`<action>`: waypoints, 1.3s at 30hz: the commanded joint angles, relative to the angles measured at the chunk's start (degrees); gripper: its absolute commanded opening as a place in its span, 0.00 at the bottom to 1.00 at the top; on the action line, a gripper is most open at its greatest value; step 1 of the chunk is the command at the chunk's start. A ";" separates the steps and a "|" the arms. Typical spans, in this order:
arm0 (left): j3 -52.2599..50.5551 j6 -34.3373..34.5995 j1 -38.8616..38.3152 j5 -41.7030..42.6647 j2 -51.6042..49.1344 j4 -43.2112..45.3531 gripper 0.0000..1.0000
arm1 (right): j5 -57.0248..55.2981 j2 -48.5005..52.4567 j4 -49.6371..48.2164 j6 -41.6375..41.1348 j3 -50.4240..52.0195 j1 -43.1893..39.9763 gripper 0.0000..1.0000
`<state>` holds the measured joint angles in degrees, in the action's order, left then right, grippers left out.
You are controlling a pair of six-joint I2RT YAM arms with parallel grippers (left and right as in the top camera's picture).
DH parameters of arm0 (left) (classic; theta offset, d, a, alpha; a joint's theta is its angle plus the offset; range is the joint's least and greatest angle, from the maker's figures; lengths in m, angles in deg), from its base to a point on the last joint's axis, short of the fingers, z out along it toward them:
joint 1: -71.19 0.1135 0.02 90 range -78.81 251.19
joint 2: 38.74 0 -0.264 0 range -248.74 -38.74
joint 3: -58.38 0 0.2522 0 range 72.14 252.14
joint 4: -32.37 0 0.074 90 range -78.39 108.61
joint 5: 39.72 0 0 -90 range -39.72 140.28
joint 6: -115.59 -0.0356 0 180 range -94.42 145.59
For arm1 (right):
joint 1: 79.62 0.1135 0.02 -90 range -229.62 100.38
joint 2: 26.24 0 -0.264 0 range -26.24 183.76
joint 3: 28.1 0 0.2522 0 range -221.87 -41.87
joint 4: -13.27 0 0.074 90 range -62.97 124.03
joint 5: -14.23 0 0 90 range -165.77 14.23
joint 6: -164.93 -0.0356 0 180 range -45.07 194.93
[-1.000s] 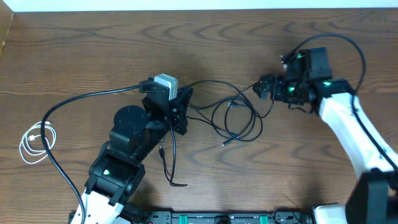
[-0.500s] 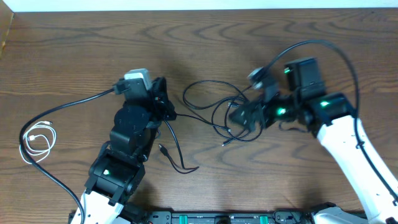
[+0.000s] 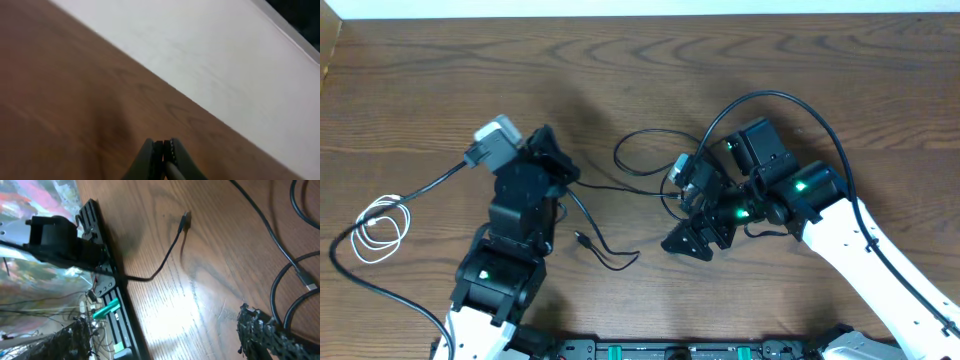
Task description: Untangle cables
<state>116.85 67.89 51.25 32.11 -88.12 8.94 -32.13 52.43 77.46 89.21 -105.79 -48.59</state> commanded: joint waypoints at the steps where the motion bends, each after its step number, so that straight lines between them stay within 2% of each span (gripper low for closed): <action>1: 0.55 7.76 2.64 3.80 0.26 -0.61 0.08 | 3.69 -0.04 -1.57 2.93 2.54 1.36 0.88; 2: 0.55 7.78 3.37 5.75 0.26 -0.59 0.07 | 5.77 -0.04 -2.84 2.91 3.50 1.73 0.88; 4: 0.55 7.80 4.72 9.20 0.26 -0.57 0.08 | 9.49 -0.04 -6.38 2.89 5.86 2.64 0.99; 8: 0.55 8.26 7.10 14.67 0.26 -0.55 0.08 | 10.12 -0.02 -16.87 -0.42 11.78 4.94 0.99; 13: 0.55 9.31 9.60 19.45 0.26 -0.57 0.08 | 10.12 -0.02 -36.06 -9.53 18.58 8.20 0.99; 18: 0.55 11.02 10.95 21.55 0.26 -0.55 0.08 | 9.11 0.00 -45.88 -13.84 22.08 12.24 0.99; 23: 0.55 11.82 11.04 21.68 0.26 -0.57 0.07 | -5.49 0.61 -48.35 -16.02 22.88 18.71 0.99; 26: 0.55 11.82 11.04 21.77 0.26 -0.57 0.08 | -9.55 0.85 -52.92 -16.92 22.88 22.32 0.99; 31: 0.55 11.82 11.04 22.34 0.26 -0.57 0.08 | -24.46 1.33 -56.46 -22.53 22.88 25.73 0.98; 35: 0.55 11.85 11.04 22.34 0.26 -0.57 0.08 | -26.05 3.32 -59.17 -24.13 22.88 26.01 0.91; 38: 0.55 11.82 11.04 22.34 0.26 -0.57 0.08 | -23.43 6.08 -62.25 -24.13 22.88 26.08 0.74; 39: 0.55 11.85 11.04 22.34 0.26 -0.57 0.08 | -22.95 7.04 -62.79 -24.17 22.88 26.08 0.64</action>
<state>116.85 79.60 62.02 53.46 -88.12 8.37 -54.49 57.11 15.24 66.48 -83.21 -22.82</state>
